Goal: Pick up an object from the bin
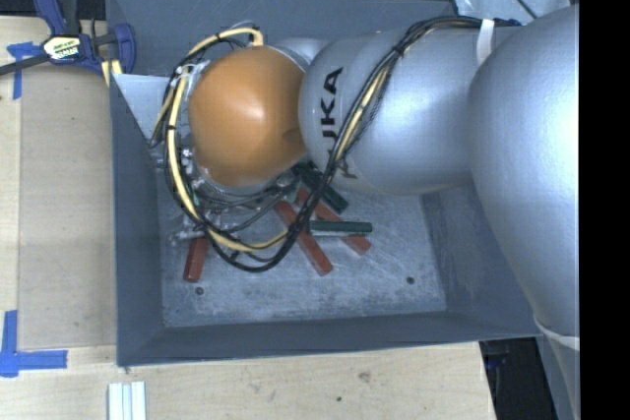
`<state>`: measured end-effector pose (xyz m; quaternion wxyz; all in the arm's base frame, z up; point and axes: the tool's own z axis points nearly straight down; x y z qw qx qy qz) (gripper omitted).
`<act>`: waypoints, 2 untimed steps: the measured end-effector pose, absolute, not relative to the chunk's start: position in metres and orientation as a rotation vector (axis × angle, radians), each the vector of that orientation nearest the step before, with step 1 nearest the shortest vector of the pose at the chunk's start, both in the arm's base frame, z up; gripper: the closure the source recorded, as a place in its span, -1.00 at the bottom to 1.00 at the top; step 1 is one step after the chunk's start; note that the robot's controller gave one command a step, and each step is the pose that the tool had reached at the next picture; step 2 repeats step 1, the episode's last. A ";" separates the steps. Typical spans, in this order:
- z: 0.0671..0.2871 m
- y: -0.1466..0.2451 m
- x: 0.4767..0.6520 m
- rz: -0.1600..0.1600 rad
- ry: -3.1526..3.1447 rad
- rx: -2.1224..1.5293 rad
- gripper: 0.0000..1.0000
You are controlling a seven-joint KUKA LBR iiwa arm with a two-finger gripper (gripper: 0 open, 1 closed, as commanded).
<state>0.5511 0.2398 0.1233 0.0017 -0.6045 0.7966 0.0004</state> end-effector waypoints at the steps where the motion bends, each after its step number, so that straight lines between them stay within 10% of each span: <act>1: 0.174 0.240 0.553 -0.002 2.500 -1.889 1.00; 2: 0.174 0.240 0.553 -0.002 2.500 -1.889 1.00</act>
Offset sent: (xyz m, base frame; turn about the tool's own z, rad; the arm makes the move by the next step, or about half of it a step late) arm -0.0001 -0.0002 0.0474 0.0000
